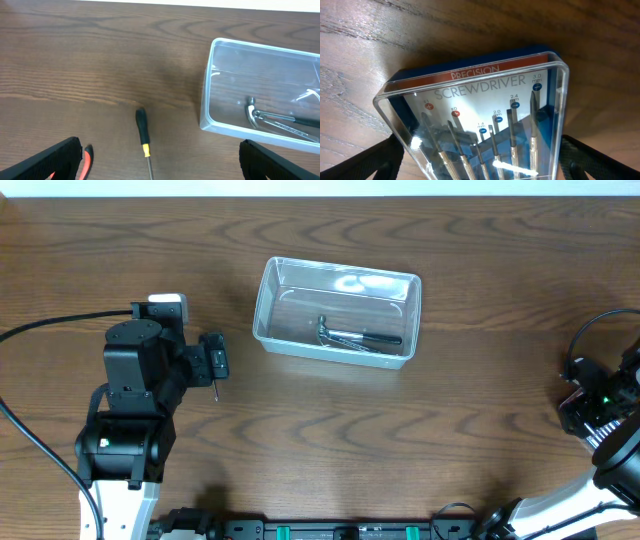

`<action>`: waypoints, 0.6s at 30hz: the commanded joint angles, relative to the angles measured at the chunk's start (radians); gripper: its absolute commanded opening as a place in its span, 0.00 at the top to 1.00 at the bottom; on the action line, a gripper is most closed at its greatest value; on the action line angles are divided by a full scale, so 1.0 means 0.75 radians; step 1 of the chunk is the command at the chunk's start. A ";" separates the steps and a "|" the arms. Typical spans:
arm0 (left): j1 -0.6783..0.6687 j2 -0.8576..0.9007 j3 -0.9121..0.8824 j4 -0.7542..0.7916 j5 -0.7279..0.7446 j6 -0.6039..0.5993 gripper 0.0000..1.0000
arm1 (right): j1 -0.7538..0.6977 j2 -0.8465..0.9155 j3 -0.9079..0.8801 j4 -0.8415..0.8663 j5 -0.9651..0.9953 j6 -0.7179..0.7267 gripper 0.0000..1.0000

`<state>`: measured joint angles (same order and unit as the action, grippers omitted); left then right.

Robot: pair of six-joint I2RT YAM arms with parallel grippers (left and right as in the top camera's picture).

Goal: Pack container
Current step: 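Close the right gripper on the screwdriver case end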

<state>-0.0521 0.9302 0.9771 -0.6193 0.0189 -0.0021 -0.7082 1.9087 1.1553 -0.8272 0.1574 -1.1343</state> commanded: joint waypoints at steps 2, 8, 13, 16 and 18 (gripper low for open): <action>0.008 -0.005 0.032 0.008 -0.017 0.013 0.02 | 0.011 0.045 -0.045 0.039 0.004 0.046 0.08; 0.008 -0.005 0.032 0.010 -0.017 0.013 0.02 | 0.011 0.045 -0.045 0.042 0.004 0.046 0.18; 0.008 -0.005 0.032 0.010 -0.017 0.013 0.02 | 0.011 0.045 -0.045 0.042 0.003 0.046 0.18; 0.008 -0.005 0.032 0.010 -0.017 0.013 0.02 | 0.011 0.045 -0.045 0.042 -0.008 0.046 0.18; 0.008 -0.005 0.032 0.010 -0.017 0.013 0.01 | 0.011 0.045 -0.045 0.044 -0.011 0.046 0.18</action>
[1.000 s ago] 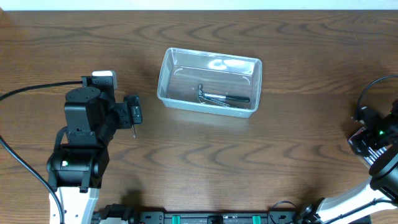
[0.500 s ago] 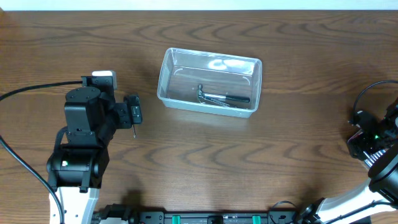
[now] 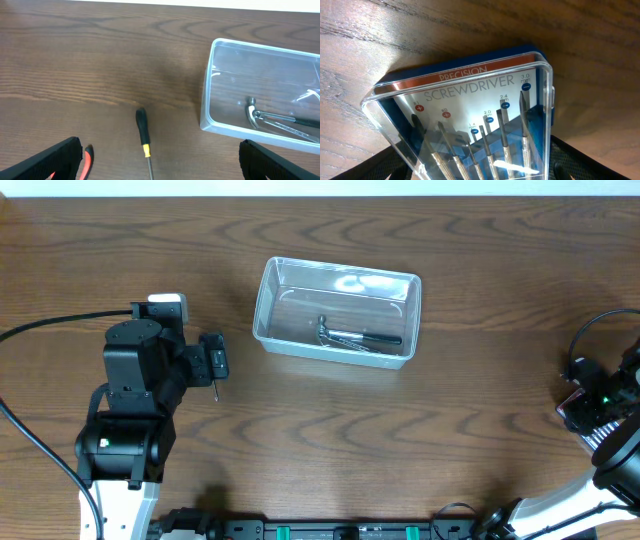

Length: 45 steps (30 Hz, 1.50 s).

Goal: Pack container
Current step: 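Close the right gripper on the screwdriver case end, then lift the screwdriver case with the right gripper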

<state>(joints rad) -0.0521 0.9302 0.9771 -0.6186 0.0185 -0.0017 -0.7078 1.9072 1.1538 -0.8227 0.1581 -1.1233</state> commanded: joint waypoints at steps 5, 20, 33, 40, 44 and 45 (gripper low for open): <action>0.008 -0.005 0.032 0.009 -0.016 0.012 0.02 | 0.011 0.047 -0.043 0.050 -0.012 0.041 0.21; 0.008 -0.006 0.032 0.009 -0.016 0.012 0.02 | 0.011 0.047 -0.043 0.055 -0.022 0.041 0.34; 0.008 -0.006 0.032 0.009 -0.016 0.012 0.02 | 0.015 0.047 -0.043 0.066 -0.022 0.043 0.48; 0.008 -0.006 0.032 0.009 -0.016 0.012 0.02 | 0.047 0.047 -0.042 0.092 -0.022 0.051 0.56; 0.008 -0.006 0.032 0.009 -0.016 0.012 0.02 | 0.074 0.047 -0.040 0.131 -0.026 0.111 0.66; 0.008 -0.006 0.032 0.009 -0.016 0.012 0.02 | 0.082 0.047 -0.039 0.135 -0.032 0.121 0.69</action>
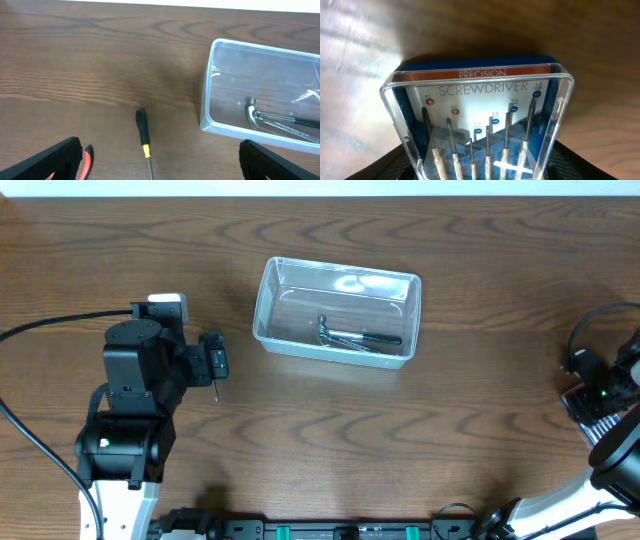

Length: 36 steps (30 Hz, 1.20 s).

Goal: Pack container
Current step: 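Lift the screwdriver case with the right gripper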

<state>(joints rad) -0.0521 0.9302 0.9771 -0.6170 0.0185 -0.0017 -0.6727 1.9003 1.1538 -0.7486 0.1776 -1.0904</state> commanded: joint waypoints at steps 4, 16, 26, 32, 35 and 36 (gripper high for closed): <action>0.008 -0.006 0.032 0.007 -0.016 0.012 0.02 | 0.075 0.056 -0.036 0.045 -0.076 0.078 0.88; 0.008 -0.006 0.032 0.004 -0.016 0.012 0.02 | 0.248 0.056 0.095 0.078 -0.174 0.373 0.99; 0.008 -0.006 0.032 -0.024 -0.015 0.012 0.02 | 0.472 0.055 0.392 -0.026 -0.193 0.717 0.99; 0.008 -0.006 0.032 -0.040 -0.015 0.012 0.02 | 0.640 0.056 0.598 -0.169 -0.199 0.817 0.99; 0.008 -0.006 0.032 -0.050 -0.015 0.012 0.02 | 0.728 0.055 0.709 -0.241 -0.199 0.865 0.99; 0.008 -0.006 0.032 -0.054 -0.015 0.012 0.02 | 0.754 0.055 0.742 -0.263 -0.199 0.865 0.99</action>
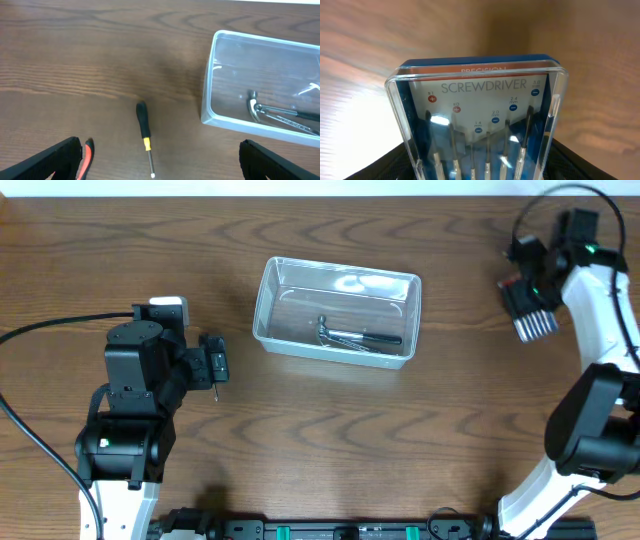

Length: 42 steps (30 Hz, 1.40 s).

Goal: Pack container
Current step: 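Lift the screwdriver case with the right gripper, then carry the blue case over the container and lower it inside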

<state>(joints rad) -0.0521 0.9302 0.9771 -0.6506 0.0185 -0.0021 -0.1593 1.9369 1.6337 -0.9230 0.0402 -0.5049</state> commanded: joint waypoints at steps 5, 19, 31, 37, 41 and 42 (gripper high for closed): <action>0.008 -0.006 0.032 -0.034 -0.015 0.012 0.02 | 0.213 0.007 0.256 -0.129 -0.016 0.084 0.99; 0.008 -0.006 0.032 -0.069 -0.015 0.012 0.02 | 0.850 0.021 0.456 -0.237 -0.119 -0.146 0.99; 0.008 -0.006 0.032 -0.070 -0.015 0.012 0.02 | 0.882 0.277 0.456 -0.152 -0.252 -0.337 0.99; 0.008 -0.006 0.032 -0.070 -0.015 0.012 0.02 | 0.866 0.409 0.456 -0.156 -0.255 -0.347 0.99; 0.008 -0.005 0.032 -0.070 -0.015 0.012 0.02 | 0.867 0.476 0.456 -0.158 -0.259 -0.361 0.99; 0.008 -0.005 0.032 -0.070 -0.015 0.012 0.02 | 0.867 0.486 0.456 -0.161 -0.266 -0.360 0.99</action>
<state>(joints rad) -0.0521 0.9302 0.9771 -0.7029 0.0185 -0.0017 0.4904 2.2818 1.9587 -1.0393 -0.1307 -0.7536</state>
